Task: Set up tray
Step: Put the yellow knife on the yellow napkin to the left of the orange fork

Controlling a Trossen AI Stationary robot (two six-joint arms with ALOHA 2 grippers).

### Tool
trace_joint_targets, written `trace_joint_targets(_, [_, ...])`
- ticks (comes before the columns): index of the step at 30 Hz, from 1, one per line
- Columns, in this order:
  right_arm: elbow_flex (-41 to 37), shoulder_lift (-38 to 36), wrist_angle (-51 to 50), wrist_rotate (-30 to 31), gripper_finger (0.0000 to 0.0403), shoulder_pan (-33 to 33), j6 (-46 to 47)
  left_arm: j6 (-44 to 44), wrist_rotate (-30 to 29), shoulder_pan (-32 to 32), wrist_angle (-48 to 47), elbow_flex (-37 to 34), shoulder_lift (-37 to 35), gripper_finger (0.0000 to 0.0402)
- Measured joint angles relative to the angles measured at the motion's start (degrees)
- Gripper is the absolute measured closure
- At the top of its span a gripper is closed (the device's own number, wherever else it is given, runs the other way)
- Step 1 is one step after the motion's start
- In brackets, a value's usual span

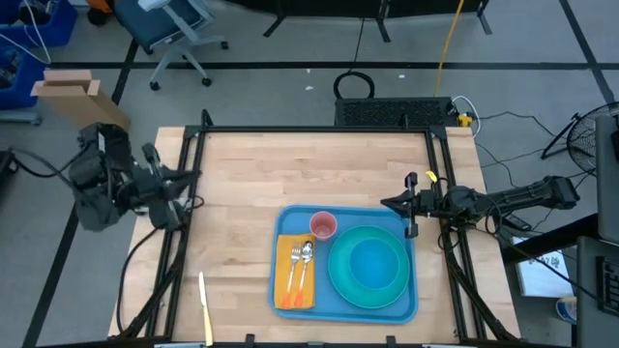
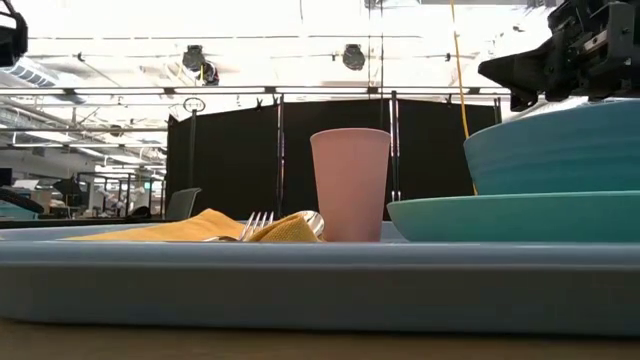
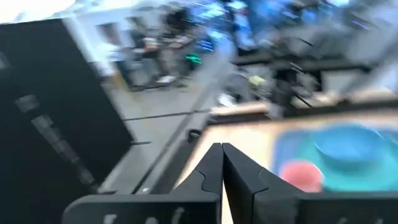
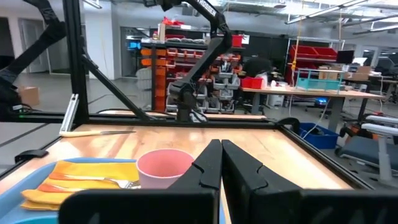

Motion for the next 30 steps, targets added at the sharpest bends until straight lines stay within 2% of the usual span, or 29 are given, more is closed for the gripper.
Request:
trace_joint_targets(3, [0.0,0.0,0.0,0.0,0.0403,0.0,-0.1,10.1,9.5,1.1,4.7,0.1,0.3,0.0388])
trace_joint_targets(6, [0.0,0.0,0.0,0.1,0.0403,0.0,-0.2,21.2,20.9,2.5,13.2,0.1,0.7,0.0398])
trace_joint_targets(9, [0.0,0.0,0.1,0.1,0.0403,0.0,-0.2,28.7,29.7,4.1,21.0,0.0,0.9,0.0389])
trace_joint_targets(12, [0.0,0.0,0.3,0.2,0.0403,0.0,-0.3,31.0,37.4,6.3,25.8,0.1,1.9,0.0376])
trace_joint_targets(17, [0.0,0.0,1.7,1.6,0.0403,0.0,-0.3,25.0,52.4,11.3,26.6,0.1,5.1,0.0353])
trace_joint_targets(20, [0.0,0.0,1.8,1.6,0.0403,0.0,-0.3,20.2,56.3,13.9,25.4,0.1,8.4,0.0325])
trace_joint_targets(24, [0.0,0.0,1.8,1.5,0.0403,0.0,-0.3,13.1,58.4,15.9,22.7,0.0,14.4,0.0275])
trace_joint_targets(30, [0.0,0.0,1.8,1.5,0.0403,0.0,-0.3,11.8,59.8,16.7,22.2,0.0,24.1,0.0194])
